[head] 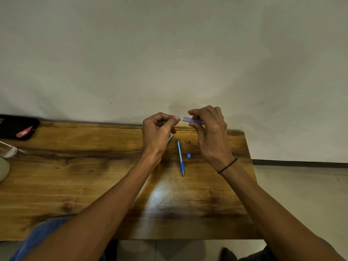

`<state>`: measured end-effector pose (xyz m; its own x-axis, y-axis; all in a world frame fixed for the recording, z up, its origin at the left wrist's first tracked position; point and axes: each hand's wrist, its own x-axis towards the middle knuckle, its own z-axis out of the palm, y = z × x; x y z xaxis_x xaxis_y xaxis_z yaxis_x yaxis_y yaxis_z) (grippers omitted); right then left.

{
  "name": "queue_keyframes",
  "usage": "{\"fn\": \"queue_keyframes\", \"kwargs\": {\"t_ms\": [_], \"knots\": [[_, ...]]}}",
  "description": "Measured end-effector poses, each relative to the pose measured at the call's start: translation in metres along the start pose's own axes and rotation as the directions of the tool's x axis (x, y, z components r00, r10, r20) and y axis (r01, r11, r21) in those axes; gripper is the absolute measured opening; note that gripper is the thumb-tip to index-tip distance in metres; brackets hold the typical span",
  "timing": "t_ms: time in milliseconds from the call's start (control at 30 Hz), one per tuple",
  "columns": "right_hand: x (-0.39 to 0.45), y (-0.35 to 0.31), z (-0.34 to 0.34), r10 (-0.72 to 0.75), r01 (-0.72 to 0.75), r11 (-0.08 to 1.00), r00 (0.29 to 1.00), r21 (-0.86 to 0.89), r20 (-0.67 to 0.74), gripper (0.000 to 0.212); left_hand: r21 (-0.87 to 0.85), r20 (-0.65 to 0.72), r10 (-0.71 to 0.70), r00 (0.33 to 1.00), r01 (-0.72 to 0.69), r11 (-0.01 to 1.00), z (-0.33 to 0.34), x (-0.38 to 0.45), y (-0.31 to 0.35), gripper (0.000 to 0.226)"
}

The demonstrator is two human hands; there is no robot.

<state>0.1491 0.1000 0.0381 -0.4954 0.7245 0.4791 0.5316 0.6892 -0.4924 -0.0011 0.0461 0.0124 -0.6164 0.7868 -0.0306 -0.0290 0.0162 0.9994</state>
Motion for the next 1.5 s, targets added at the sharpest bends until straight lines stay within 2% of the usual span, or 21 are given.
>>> {"fn": "queue_keyframes", "kwargs": {"t_ms": [467,1100,1267,1500], "knots": [[-0.002,0.002,0.004,0.008,-0.008,1.0,1.0,0.0,-0.018,0.027,0.093,0.013,0.012,1.0,-0.014,0.996,0.004,0.0,0.005,0.005],[-0.002,0.004,0.002,0.058,-0.059,0.998,0.997,-0.007,-0.049,0.035,0.115,0.036,0.056,0.998,-0.06,0.992,-0.004,0.003,0.013,0.006],[-0.002,0.005,0.002,0.096,-0.097,0.995,0.994,-0.001,-0.046,0.03,0.095,0.033,0.083,0.996,-0.086,0.992,-0.006,0.004,0.016,0.003],[-0.003,0.01,0.002,0.12,-0.12,0.993,0.992,-0.012,-0.049,0.02,0.173,0.062,0.124,0.99,-0.133,0.976,-0.014,0.01,0.018,0.002]]}}
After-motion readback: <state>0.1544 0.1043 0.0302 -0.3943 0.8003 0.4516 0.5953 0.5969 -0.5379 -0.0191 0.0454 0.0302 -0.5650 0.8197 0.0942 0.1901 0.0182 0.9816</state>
